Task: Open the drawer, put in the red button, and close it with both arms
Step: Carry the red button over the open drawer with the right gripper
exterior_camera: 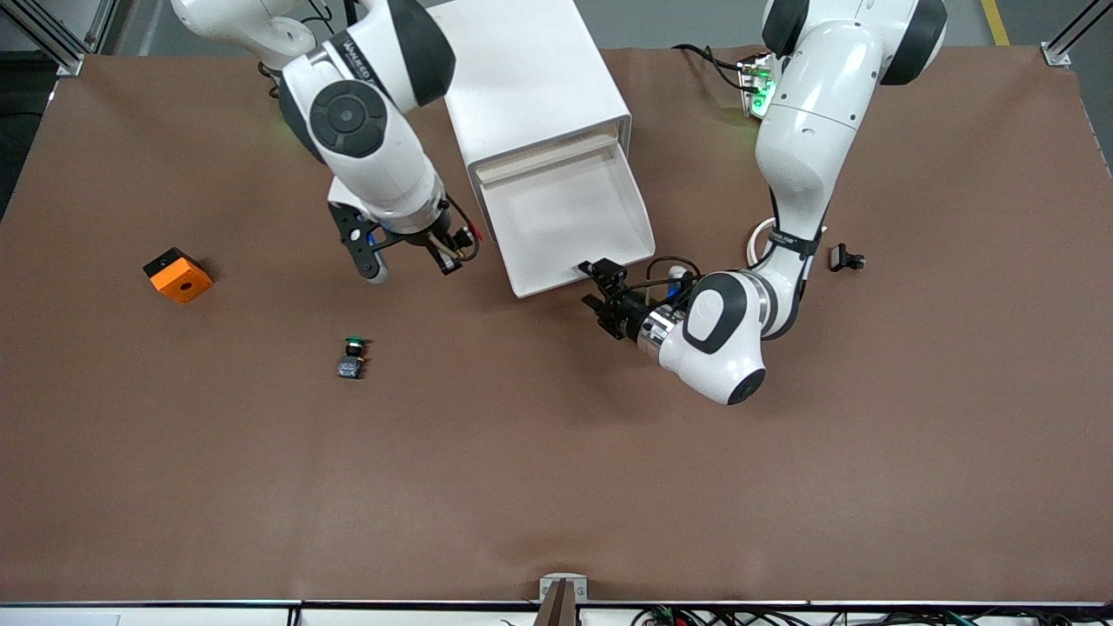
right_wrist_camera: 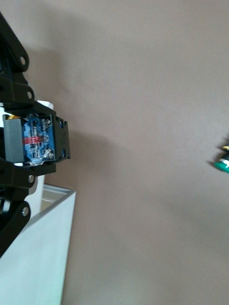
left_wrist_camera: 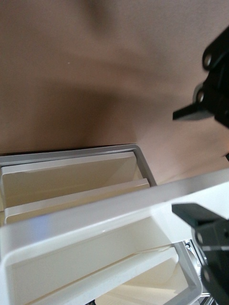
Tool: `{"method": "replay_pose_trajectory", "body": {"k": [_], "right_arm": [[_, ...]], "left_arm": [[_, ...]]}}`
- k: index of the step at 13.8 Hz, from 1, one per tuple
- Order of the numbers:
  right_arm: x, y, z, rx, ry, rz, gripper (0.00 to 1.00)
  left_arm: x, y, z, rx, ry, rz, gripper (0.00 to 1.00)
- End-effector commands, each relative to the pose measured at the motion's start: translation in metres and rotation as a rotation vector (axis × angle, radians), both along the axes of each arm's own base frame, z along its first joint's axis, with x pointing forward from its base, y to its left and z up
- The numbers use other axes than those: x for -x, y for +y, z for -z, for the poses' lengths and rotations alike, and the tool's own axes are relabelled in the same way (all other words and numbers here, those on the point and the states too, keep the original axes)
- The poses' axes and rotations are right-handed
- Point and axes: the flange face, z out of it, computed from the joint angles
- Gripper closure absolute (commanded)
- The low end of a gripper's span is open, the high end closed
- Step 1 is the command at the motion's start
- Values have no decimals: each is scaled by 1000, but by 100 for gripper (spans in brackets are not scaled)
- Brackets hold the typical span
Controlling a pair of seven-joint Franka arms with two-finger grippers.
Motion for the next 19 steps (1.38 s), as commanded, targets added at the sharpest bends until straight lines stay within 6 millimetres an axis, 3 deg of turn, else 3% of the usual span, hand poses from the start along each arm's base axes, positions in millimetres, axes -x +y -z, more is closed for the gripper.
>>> {"method": "replay_pose_trajectory", "body": {"k": [1,4,7,9,10,13,14,16,18,19], "right_arm": [[11,32,1,16,-3,63,100],[30,67,14,33,-3,91,100],[41,106,25,40,-8,146,100],[47,129,34,48,-14,188,100],[50,137,41,51,-12,205,100],[58,158,54,17,-43,284,100],[65,168,65,24,-41,294,100],[70,179,77,13,-49,319,100],[74,187,91,20,-54,335,100],[72,191,94,21,-57,342,100]], "left_arm": [[-13,5,-38,-43,-110,57,0],[-22,11,-73,-101,-211,120,0],[-38,38,-116,-113,-293,105,0],[-46,63,-166,-149,-432,163,0],[-48,75,-177,-187,-485,208,0],[-49,96,-202,-172,-703,523,0],[-50,111,-230,-123,-790,598,0],[-59,154,-263,-94,-895,696,0],[-62,176,-275,-90,-952,826,0],[-62,185,-280,-89,-983,974,0]]}}
